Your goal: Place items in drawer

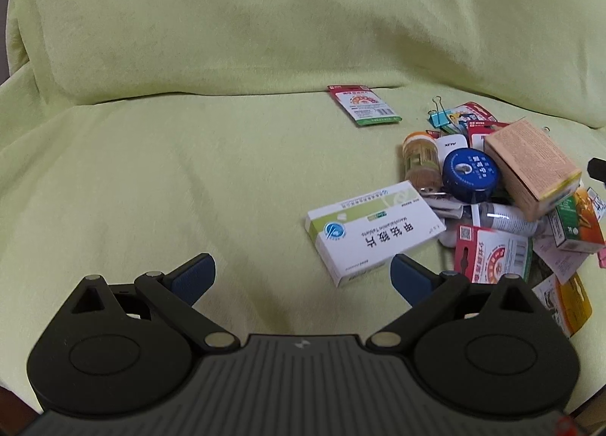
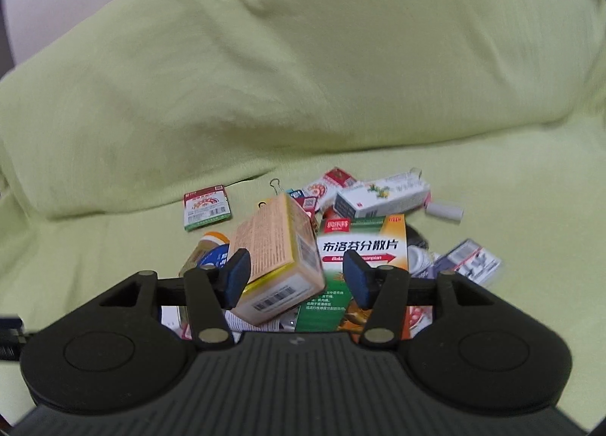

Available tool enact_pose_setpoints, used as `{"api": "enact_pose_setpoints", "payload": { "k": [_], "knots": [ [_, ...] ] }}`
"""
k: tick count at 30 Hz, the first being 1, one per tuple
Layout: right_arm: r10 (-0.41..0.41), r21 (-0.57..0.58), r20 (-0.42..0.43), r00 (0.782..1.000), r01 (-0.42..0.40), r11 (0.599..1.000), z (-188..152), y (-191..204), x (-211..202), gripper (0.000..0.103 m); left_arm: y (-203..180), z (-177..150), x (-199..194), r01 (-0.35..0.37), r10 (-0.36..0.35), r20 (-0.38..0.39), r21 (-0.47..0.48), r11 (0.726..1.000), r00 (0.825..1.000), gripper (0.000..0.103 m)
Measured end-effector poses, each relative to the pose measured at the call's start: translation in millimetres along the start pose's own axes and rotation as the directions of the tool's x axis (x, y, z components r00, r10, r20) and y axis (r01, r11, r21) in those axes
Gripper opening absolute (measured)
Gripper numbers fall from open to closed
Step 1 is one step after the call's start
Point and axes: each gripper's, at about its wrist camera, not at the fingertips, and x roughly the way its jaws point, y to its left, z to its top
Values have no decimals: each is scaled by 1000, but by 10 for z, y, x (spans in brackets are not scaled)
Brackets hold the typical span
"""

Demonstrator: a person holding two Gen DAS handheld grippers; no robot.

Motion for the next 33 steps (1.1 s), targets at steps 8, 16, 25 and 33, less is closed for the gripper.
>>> {"api": "enact_pose_setpoints", "payload": {
  "k": [8, 16, 25, 33],
  "knots": [
    [107, -330, 30, 994, -92, 940, -348, 678, -114, 61, 111, -78, -21, -26, 26, -5, 1, 1000, 1000, 100],
    [220, -755, -41, 975, -175, 632, -952, 1567, 352, 60, 313, -92, -24, -61, 61, -3, -14, 998, 998, 99],
    [242, -921, -95, 966, -177, 346, -1260, 2058, 658, 59, 495, -109, 75, -83, 83, -18, -37, 996, 996, 99],
    [258, -937, -71, 964, -153, 313, -1336, 2225, 827, 34, 563, -115, 109, -74, 72, -31, -55, 996, 997, 99]
  ]
}}
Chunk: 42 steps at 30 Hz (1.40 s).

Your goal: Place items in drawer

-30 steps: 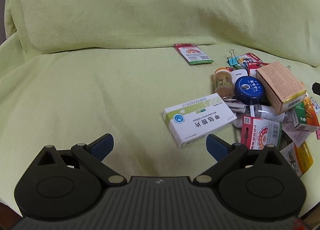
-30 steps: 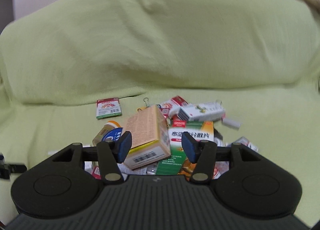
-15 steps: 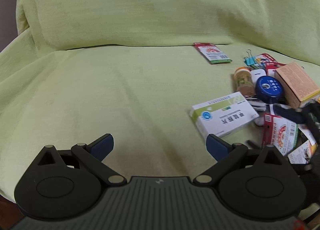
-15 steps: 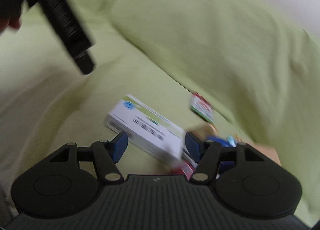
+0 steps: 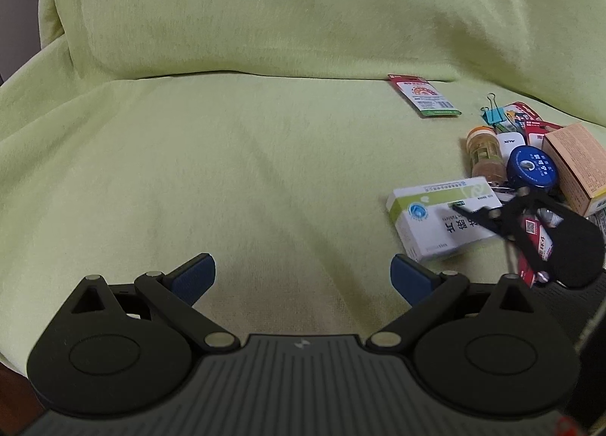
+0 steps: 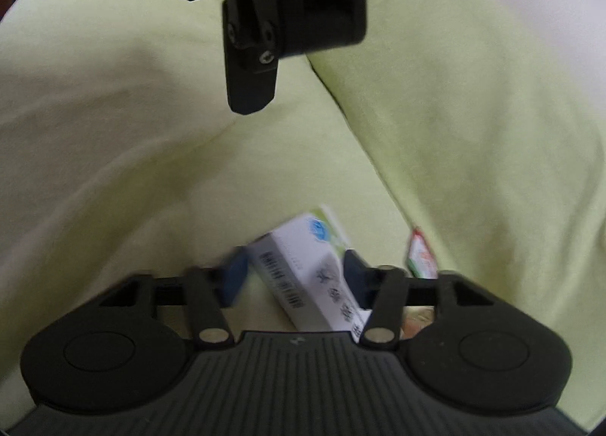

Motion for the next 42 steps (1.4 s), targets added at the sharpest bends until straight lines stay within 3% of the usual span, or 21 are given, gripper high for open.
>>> {"api": "enact_pose_setpoints", "payload": {
  "k": [4, 7, 9, 10, 11, 12, 15, 17, 18, 20, 22, 23, 25, 27, 29, 33, 35, 38, 42],
  "knots": [
    [-32, 85, 14, 999, 31, 996, 5, -51, -37, 31, 21, 0, -18, -1, 1, 2, -8, 1000, 1000, 99],
    [-85, 292, 42, 995, 70, 954, -33, -253, -290, 28, 26, -3, -15, -2, 2, 4, -12, 1000, 1000, 99],
    [-125, 463, 40, 991, 92, 881, -103, -429, -523, 24, 20, -7, -16, 0, 0, 5, -14, 1000, 1000, 99],
    [-140, 547, 27, 990, 103, 831, -163, -514, -643, 22, 12, -10, -19, 2, -2, 6, -14, 1000, 1000, 99],
    [-150, 624, 2, 989, 116, 773, -239, -589, -754, 10, -1, -13, -24, 7, -7, 7, -12, 1000, 1000, 100],
    [-145, 697, -30, 989, 125, 706, -339, -658, -853, 9, -16, -16, -29, 12, -12, 9, -10, 1000, 1000, 100],
    [-38, 841, -138, 990, 137, 524, -712, -755, -1051, 9, -60, -35, -43, 32, -32, 10, 0, 999, 999, 100],
    [5, 859, -182, 983, 156, 488, -873, -713, -1138, 9, -102, -49, -47, 44, -44, 8, 6, 999, 999, 100],
    [14, 857, -195, 981, 163, 489, -911, -694, -1176, 13, -121, -56, -49, 47, -48, 8, 10, 999, 999, 100],
    [15, 834, -182, 983, 146, 533, -822, -715, -1188, 14, -136, -68, -61, 48, -48, 8, 12, 999, 999, 100],
    [15, 819, -148, 989, 114, 562, -689, -702, -1231, 29, -115, -77, -93, 44, -44, 11, 5, 999, 999, 100],
    [23, 820, -129, 991, 94, 564, -621, -699, -1238, 45, -99, -80, -113, 41, -41, 13, 0, 999, 999, 100],
    [73, 848, -94, 993, 41, 529, -491, -771, -1118, 59, -47, -78, -148, 30, -30, 20, -9, 1000, 999, 100],
    [123, 870, -73, 990, 3, 493, -358, -806, -985, 84, 26, -62, -161, 11, -11, 23, -20, 1000, 1000, 99],
    [117, 860, -74, 990, 4, 511, -221, -785, -792, 86, 103, -50, -150, -4, 5, 22, -32, 999, 1000, 99],
    [59, 753, -131, 990, 61, 655, 40, -666, -377, 88, 260, -34, -132, -36, 37, 19, -50, 998, 999, 99],
    [73, 725, -127, 989, 42, 688, 70, -614, -220, 88, 334, -29, -109, -50, 51, 14, -60, 997, 999, 99],
    [92, 663, -150, 984, 32, 748, 52, -484, -65, 75, 413, -14, -59, -56, 57, 7, -73, 996, 998, 99],
    [87, 610, -144, 986, 19, 792, -87, -372, -250, 74, 387, 35, 15, 21, -22, -19, -64, 998, 1000, 99]
  ]
}}
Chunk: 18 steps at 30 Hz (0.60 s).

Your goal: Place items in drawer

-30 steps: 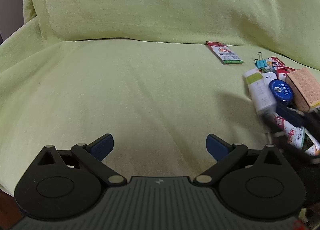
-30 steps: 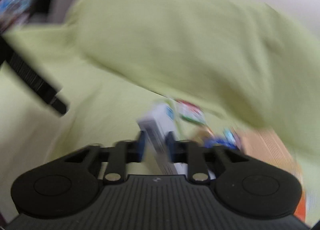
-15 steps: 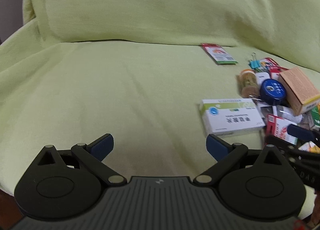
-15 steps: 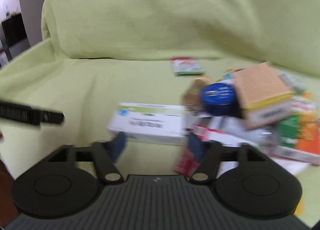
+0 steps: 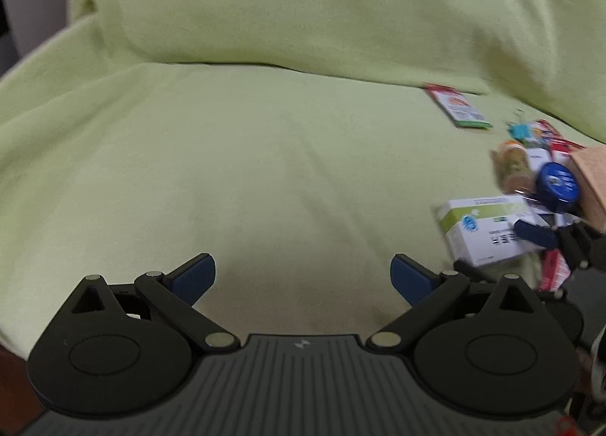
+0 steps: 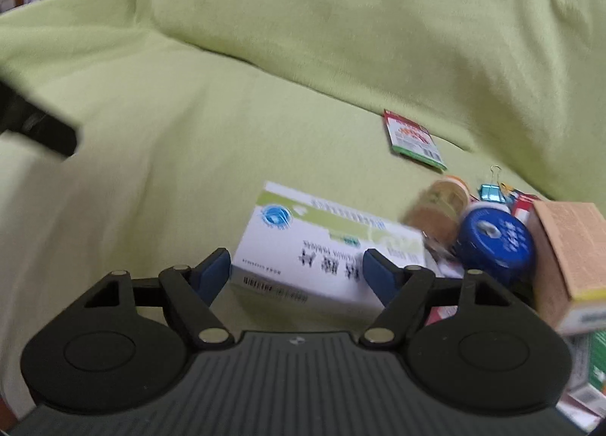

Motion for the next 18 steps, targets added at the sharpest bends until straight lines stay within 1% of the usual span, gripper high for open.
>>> {"api": "enact_pose_setpoints", "payload": {
  "k": [2, 4, 5, 6, 7, 9, 11, 13, 14, 15, 17, 18],
  "knots": [
    [21, -7, 5, 1000, -21, 1000, -130, -35, -141, 76, -89, 47, 56, 50, -50, -27, 7, 999, 998, 99],
    [28, 29, -1, 1000, -28, 999, -254, -104, -268, 77, -210, 103, 133, 137, -137, -53, 7, 990, 989, 99],
    [27, 54, -6, 1000, -27, 998, -311, -141, -330, 77, -264, 132, 195, 193, -193, -72, -7, 981, 979, 99],
    [20, 81, -13, 1000, -19, 997, -361, -177, -394, 77, -312, 157, 273, 251, -253, -94, -30, 968, 963, 99],
    [16, 107, -17, 1000, -14, 994, -410, -213, -457, 77, -345, 173, 363, 305, -311, -117, -68, 950, 943, 99],
    [17, 156, -18, 1000, -14, 988, -487, -283, -566, 77, -352, 172, 565, 391, -421, -160, -186, 901, 893, 99],
    [21, 204, -22, 1000, -16, 979, -541, -359, -639, 77, -311, 115, 742, 450, -519, -171, -322, 833, 837, 97],
    [29, 249, -26, 999, -21, 968, -577, -426, -687, 77, -270, 23, 872, 489, -591, -146, -425, 762, 793, 95],
    [32, 270, -26, 999, -24, 963, -589, -454, -701, 77, -258, -19, 913, 505, -614, -126, -456, 733, 779, 94],
    [36, 289, -26, 999, -27, 957, -598, -480, -713, 77, -272, -46, 904, 518, -618, -103, -447, 729, 779, 94],
    [43, 312, -24, 999, -34, 950, -605, -513, -727, 77, -323, -83, 872, 537, -619, -82, -418, 733, 781, 92],
    [42, 316, -22, 999, -33, 948, -608, -521, -735, 77, -342, -104, 865, 548, -627, -78, -412, 728, 775, 81]
  ]
}}
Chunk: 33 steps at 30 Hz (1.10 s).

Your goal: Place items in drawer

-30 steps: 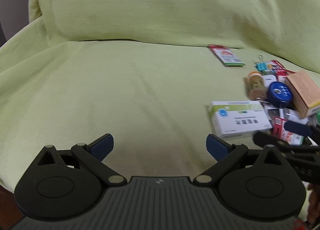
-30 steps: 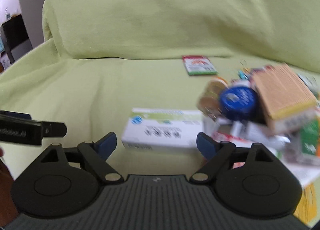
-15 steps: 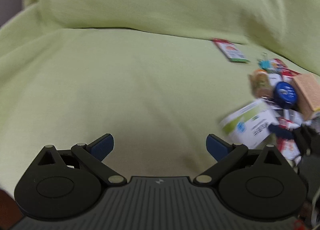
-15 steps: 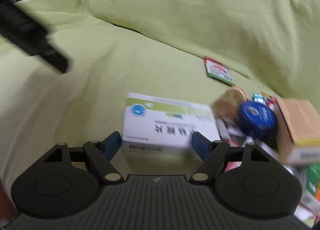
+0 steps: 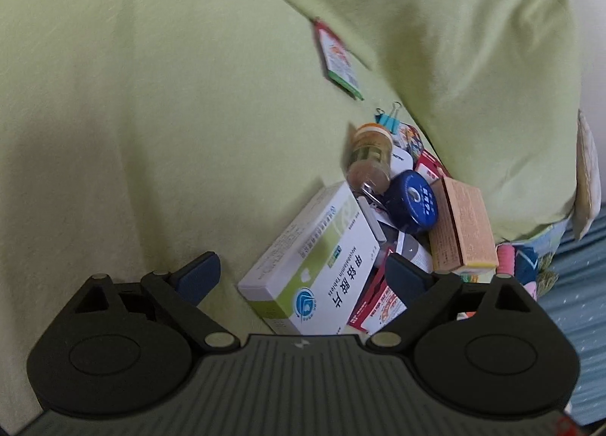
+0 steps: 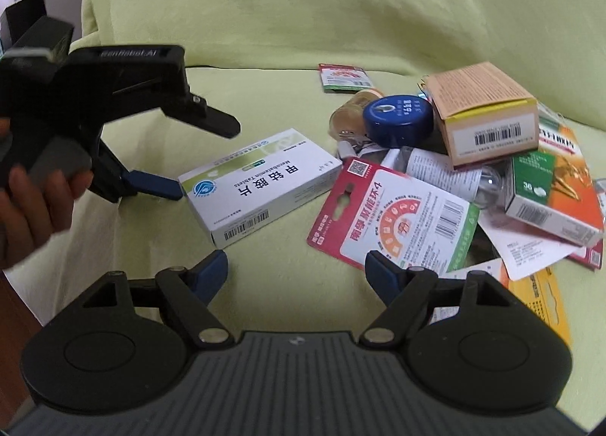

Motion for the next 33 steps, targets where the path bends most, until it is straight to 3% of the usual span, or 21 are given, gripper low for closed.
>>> {"api": "enact_pose_setpoints", "payload": {
  "k": [1, 3, 4, 5, 8, 9, 13, 15, 17, 23, 26, 29, 30, 31, 33],
  "knots": [
    [-1, 4, 6, 1000, 1, 1000, 3, -3, -9, 77, 12, -22, 13, 23, -23, -18, -10, 1000, 1000, 77],
    [-1, 13, 17, 1000, 0, 1000, 10, -11, -22, 77, 78, -79, 88, 75, -80, -82, -56, 996, 993, 40],
    [5, 20, 18, 1000, -5, 1000, 18, -14, -9, 77, 135, -113, 153, 95, -105, -114, -93, 991, 988, 36],
    [9, 24, 18, 1000, -9, 1000, 29, -14, 12, 73, 176, -133, 187, 112, -125, -113, -115, 987, 986, 36],
    [10, 9, 7, 1000, -10, 1000, 47, 6, 73, 38, 148, -161, 113, 123, -131, -67, -106, 987, 989, 35],
    [9, 6, 6, 1000, -9, 1000, 50, 4, 73, 36, 102, -154, 91, 124, -130, -58, -87, 988, 990, 35],
    [-40, -75, 40, 998, 43, 996, 46, 64, 13, 36, -205, -120, 40, 129, -127, -56, 36, 991, 990, 30],
    [-81, -156, 83, 993, 93, 983, 33, 144, -45, 46, -378, -112, 38, 103, -97, -60, 109, 989, 994, 31],
    [-95, -234, 108, 990, 118, 965, 8, 240, -47, 48, -488, -91, 89, 71, -61, -67, 159, 985, 996, 32],
    [-134, -278, 140, 981, 169, 946, -15, 344, 67, 49, -678, -44, 167, 23, 4, -119, 224, 974, 993, 33],
    [-175, -364, 202, 964, 240, 900, 15, 439, 172, 49, -674, -12, 170, 28, -2, -121, 211, 977, 993, 33],
    [-199, -454, 217, 955, 280, 846, -27, 550, 385, 44, -667, 35, 168, 30, -7, -122, 189, 982, 993, 33],
    [-204, -464, 230, 952, 291, 837, -41, 575, 431, 34, -671, 44, 163, 26, -3, -120, 189, 982, 993, 33],
    [-212, -461, 235, 949, 301, 835, -47, 588, 468, 26, -683, 42, 158, 17, 6, -117, 195, 981, 993, 33],
    [-212, -435, 236, 948, 298, 850, -57, 588, 489, 23, -700, 34, 148, 9, 14, -114, 198, 980, 993, 34]
  ]
}}
